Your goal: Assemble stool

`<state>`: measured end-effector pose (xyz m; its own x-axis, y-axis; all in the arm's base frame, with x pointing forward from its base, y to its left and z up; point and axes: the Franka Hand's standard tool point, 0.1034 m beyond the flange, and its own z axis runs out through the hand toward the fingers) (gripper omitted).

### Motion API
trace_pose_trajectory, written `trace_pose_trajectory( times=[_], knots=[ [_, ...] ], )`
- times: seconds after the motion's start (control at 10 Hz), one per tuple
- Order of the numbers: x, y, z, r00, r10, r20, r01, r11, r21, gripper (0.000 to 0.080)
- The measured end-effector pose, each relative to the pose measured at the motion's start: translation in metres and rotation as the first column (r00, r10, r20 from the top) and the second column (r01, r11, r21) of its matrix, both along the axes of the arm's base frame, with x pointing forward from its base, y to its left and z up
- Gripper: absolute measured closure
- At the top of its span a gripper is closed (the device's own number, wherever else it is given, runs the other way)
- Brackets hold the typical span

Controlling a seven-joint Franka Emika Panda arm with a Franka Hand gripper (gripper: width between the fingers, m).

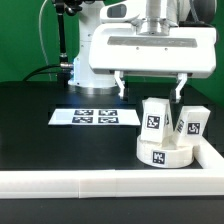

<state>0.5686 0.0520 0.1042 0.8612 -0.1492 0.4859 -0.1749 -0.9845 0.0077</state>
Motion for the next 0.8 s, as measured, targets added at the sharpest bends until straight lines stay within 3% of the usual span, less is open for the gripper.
trace_pose_trajectory(
  times=[0.1,0.2,0.6,0.8],
  knots=[
    [-0.0034,-0.0006,-0.0028,0.998,-0.051,-0.026,0.052,0.998,0.031,0.0150],
    [-0.0082,0.0028,-0.0074,0.986,-0.083,-0.145,0.095,0.993,0.076,0.0150],
    [-0.0086,-0.0008,-0.0064,0.923,-0.087,-0.376,0.145,0.981,0.128,0.0150],
    [-0.0047,-0.0009,-0.0059,0.910,-0.154,-0.385,0.218,0.968,0.128,0.0150]
  ],
)
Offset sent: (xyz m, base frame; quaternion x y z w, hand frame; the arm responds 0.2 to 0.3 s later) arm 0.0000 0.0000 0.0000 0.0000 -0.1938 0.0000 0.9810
